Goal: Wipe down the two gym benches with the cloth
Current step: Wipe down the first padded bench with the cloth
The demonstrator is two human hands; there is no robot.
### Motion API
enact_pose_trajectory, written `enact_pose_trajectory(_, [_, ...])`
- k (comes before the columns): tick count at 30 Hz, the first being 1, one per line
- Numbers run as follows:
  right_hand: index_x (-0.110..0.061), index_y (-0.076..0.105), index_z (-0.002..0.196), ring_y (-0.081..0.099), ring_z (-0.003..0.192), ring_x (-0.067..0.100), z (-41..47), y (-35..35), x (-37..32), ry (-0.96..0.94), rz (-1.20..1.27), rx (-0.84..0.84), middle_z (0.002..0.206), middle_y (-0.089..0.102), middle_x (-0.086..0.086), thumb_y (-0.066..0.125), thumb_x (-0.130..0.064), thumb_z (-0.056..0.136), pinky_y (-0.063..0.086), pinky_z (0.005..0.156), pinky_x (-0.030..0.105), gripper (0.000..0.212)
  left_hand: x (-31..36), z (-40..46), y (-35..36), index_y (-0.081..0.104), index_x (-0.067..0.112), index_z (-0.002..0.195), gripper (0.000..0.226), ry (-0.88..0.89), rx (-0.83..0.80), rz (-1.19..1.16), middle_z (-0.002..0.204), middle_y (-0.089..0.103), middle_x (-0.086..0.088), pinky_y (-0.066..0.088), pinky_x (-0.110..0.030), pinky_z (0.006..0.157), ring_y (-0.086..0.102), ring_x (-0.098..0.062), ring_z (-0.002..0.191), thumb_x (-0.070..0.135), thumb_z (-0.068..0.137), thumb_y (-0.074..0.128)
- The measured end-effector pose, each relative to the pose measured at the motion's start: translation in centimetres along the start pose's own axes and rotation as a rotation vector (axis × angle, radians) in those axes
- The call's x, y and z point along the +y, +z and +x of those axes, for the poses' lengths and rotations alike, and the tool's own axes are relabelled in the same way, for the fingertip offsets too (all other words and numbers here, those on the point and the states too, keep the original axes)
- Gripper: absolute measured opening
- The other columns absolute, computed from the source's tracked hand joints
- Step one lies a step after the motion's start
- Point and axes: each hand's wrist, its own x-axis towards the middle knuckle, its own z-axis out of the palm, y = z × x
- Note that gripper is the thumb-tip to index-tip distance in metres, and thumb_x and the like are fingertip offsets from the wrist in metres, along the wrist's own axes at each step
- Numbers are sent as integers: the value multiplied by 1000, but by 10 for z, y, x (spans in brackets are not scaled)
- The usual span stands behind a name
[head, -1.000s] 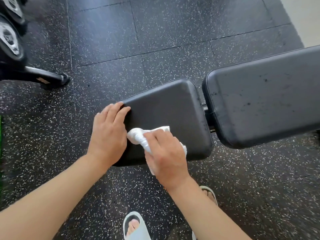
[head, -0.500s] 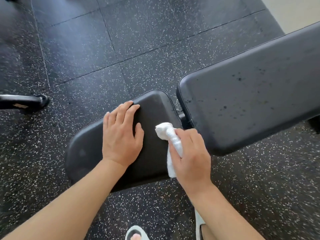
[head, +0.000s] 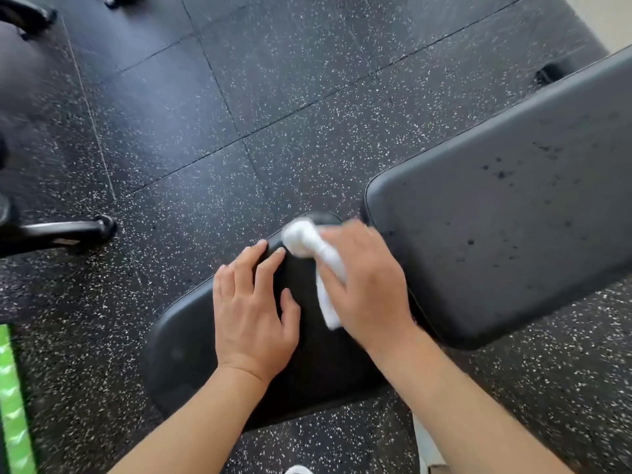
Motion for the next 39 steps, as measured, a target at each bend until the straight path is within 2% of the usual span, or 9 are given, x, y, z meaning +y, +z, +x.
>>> enact_pose_trajectory(3, [-26,72,126,59,105,12,-72,-21,13,-1,47,-5,120,64,-16,62,-16,100,50,88,31,30,-2,-1,2,57,12,141,53,-1,-1,15,152,50,-13,33,-65,117,48,-40,138,30,92,47])
enact_pose_trajectory(6, [-27,71,123,59,104,9,-91,-20,20,-27,32,31,118,62,-19,63,-13,97,50,86,28,30,-4,-1,3,57,12,141,53,-5,-3,20,153,50,-13,32,-65,117,48,-40,138,30,92,48])
enact_pose_trajectory(11, [-21,69,117,59,96,20,-24,7,6,-11,-54,47,109,62,-8,64,-20,93,51,79,32,25,-4,0,4,57,12,142,55,-6,-13,24,153,49,-13,32,-64,118,47,-40,139,30,91,48])
enact_pose_trajectory(14, [-19,68,114,55,91,23,38,25,-10,20,-90,75,103,60,-3,63,-24,92,46,73,32,24,-4,0,4,55,13,142,54,1,-16,19,153,49,-14,32,-65,117,47,-41,139,30,91,48])
enact_pose_trajectory(20, [-16,66,96,53,84,25,91,34,-18,-7,-146,-36,95,59,2,65,-21,91,41,62,34,7,-5,1,5,51,16,143,55,-1,-33,23,154,47,-13,29,-64,120,44,-40,141,29,90,48])
enact_pose_trajectory(25, [-17,68,116,56,94,24,27,8,4,-113,-51,-49,106,61,-2,63,-15,93,51,79,34,24,-7,0,5,49,17,145,57,-4,-44,26,155,45,-12,30,-65,119,44,-40,141,30,90,48])
enact_pose_trajectory(29, [-19,65,125,56,100,20,-25,-10,19,-137,-20,-97,116,59,-6,63,-16,95,49,88,29,30,-6,1,5,50,18,146,57,-8,-53,25,156,45,-11,28,-62,121,44,-38,143,31,90,50])
enact_pose_trajectory(34, [-17,68,123,58,98,21,-5,-6,13,-116,-68,-121,112,60,-3,68,-16,94,52,84,30,29,-8,-1,4,51,18,147,59,-12,-72,25,157,45,-9,27,-61,123,43,-36,145,31,89,52])
enact_pose_trajectory(39, [-20,68,118,56,94,20,51,11,-11,-2,-145,-90,106,58,-4,68,-21,94,46,68,27,24,-11,-1,1,53,22,146,57,-19,-73,-72,157,45,-5,25,-59,125,43,-32,147,32,90,54])
